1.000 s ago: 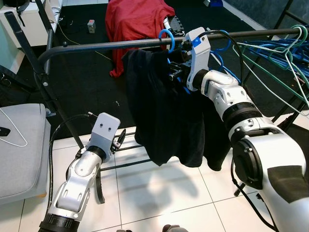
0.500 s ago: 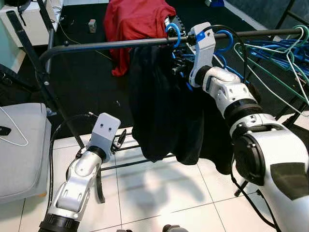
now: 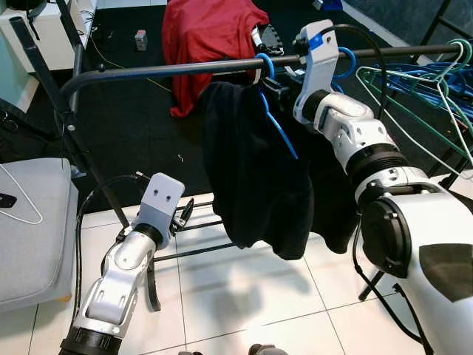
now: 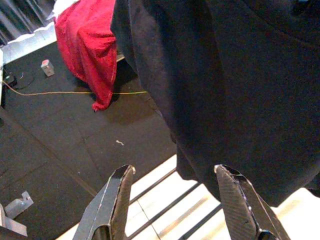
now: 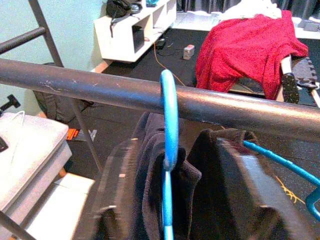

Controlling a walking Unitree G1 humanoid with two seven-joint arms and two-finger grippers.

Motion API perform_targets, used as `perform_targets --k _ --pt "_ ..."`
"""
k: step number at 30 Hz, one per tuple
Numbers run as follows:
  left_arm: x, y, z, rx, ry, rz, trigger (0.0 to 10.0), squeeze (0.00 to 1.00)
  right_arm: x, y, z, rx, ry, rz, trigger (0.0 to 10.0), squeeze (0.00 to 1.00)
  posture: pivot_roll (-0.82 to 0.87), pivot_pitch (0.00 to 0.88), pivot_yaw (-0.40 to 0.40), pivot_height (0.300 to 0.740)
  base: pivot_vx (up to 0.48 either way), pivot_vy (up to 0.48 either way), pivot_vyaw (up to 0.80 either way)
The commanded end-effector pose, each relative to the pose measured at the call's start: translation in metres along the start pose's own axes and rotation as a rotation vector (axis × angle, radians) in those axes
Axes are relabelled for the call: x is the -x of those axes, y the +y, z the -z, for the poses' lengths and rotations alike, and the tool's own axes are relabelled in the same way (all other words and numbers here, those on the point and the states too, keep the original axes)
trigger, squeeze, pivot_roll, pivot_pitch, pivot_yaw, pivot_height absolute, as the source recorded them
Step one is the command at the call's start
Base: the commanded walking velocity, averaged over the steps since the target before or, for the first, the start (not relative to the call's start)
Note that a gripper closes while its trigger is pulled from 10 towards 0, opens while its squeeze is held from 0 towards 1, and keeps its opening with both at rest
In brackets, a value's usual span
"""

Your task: Hang hanger

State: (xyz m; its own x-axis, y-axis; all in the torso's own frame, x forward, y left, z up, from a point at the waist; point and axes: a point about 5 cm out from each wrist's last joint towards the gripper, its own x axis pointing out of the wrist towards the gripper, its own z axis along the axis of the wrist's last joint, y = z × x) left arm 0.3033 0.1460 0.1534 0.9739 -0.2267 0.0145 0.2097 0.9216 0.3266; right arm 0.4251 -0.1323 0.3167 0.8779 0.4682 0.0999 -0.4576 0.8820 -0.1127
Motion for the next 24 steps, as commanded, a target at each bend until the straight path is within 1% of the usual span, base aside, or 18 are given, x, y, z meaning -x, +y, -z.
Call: perform_targets --k 1,2,3,11,12,14,15,17,18,19,20,21,22,23,24 --pt "0.001 -0.001 0.007 -0.008 0.026 0.012 10.0 0.00 0.001 -0.002 -0.004 0.003 -0.020 0.010 10.0 0.61 -0.09 0.193 -0.041 0.740 0.000 0.000 0.00" --pt "0.001 -0.001 0.007 -0.008 0.026 0.012 10.0 0.00 0.001 -0.002 -0.004 0.003 -0.020 0.010 10.0 0.61 -0.09 0.193 -0.041 0.740 0.000 0.000 0.00" --pt "0.000 -0.001 0.007 -0.007 0.026 0.012 10.0 0.00 0.001 -0.002 -0.005 0.005 -0.023 0.015 10.0 0.00 -0.09 0.193 -0.042 0.740 0.000 0.000 0.00" --pt "0.000 0.000 0.006 -0.009 0.023 0.008 10.0 0.00 0.000 -0.001 -0.010 0.038 -0.047 0.005 10.0 0.00 -0.09 0.191 -0.043 0.740 0.000 0.000 0.00" --pt "0.001 0.001 0.006 -0.011 0.021 0.003 10.0 0.00 -0.001 0.001 -0.016 0.059 -0.077 -0.013 10.0 0.00 -0.09 0.186 -0.047 0.740 0.000 0.000 0.00" --pt "0.001 0.001 0.006 -0.011 0.021 0.003 10.0 0.00 -0.001 0.001 -0.016 0.059 -0.077 -0.013 10.0 0.00 -0.09 0.186 -0.047 0.740 0.000 0.000 0.00" --pt "0.001 0.004 0.007 -0.013 0.020 -0.017 10.0 0.00 -0.001 0.005 -0.024 0.079 -0.148 -0.027 10.0 0.00 -0.09 0.176 -0.043 0.740 0.000 0.000 0.00" --pt "0.001 0.004 0.007 -0.013 0.020 -0.017 10.0 0.00 -0.001 0.005 -0.024 0.079 -0.148 -0.027 10.0 0.00 -0.09 0.176 -0.043 0.740 0.000 0.000 0.00" --pt "0.002 0.008 0.008 -0.008 0.019 -0.044 10.0 0.00 0.002 0.010 -0.024 0.111 -0.228 -0.024 10.0 0.00 -0.09 0.174 -0.035 0.740 0.000 0.000 0.00" --pt "0.002 0.011 0.009 -0.004 0.018 -0.063 10.0 0.00 0.009 0.017 -0.019 0.145 -0.292 -0.009 10.0 0.00 -0.10 0.168 -0.017 0.740 0.000 0.000 0.00" --pt "0.002 0.011 0.009 -0.004 0.018 -0.063 10.0 0.00 0.009 0.017 -0.019 0.145 -0.292 -0.009 10.0 0.00 -0.10 0.168 -0.017 0.740 0.000 0.000 0.00" --pt "0.002 0.012 0.009 0.001 0.016 -0.073 10.0 0.00 0.020 0.026 -0.010 0.178 -0.354 0.010 10.0 0.00 -0.10 0.167 -0.009 0.740 0.000 0.000 0.00" --pt "0.002 0.012 0.009 0.001 0.016 -0.073 10.0 0.00 0.020 0.026 -0.010 0.178 -0.354 0.010 10.0 0.00 -0.10 0.167 -0.009 0.740 0.000 0.000 0.00" --pt "0.001 0.012 0.008 0.003 0.011 -0.071 10.0 0.00 0.034 0.037 -0.003 0.216 -0.419 0.032 10.0 0.00 -0.10 0.164 0.001 0.740 0.000 0.000 0.00" --pt "-0.001 0.012 0.007 0.004 0.007 -0.067 10.0 0.00 0.045 0.044 0.000 0.236 -0.460 0.047 10.0 0.00 -0.10 0.164 0.001 0.740 0.000 0.000 0.00"
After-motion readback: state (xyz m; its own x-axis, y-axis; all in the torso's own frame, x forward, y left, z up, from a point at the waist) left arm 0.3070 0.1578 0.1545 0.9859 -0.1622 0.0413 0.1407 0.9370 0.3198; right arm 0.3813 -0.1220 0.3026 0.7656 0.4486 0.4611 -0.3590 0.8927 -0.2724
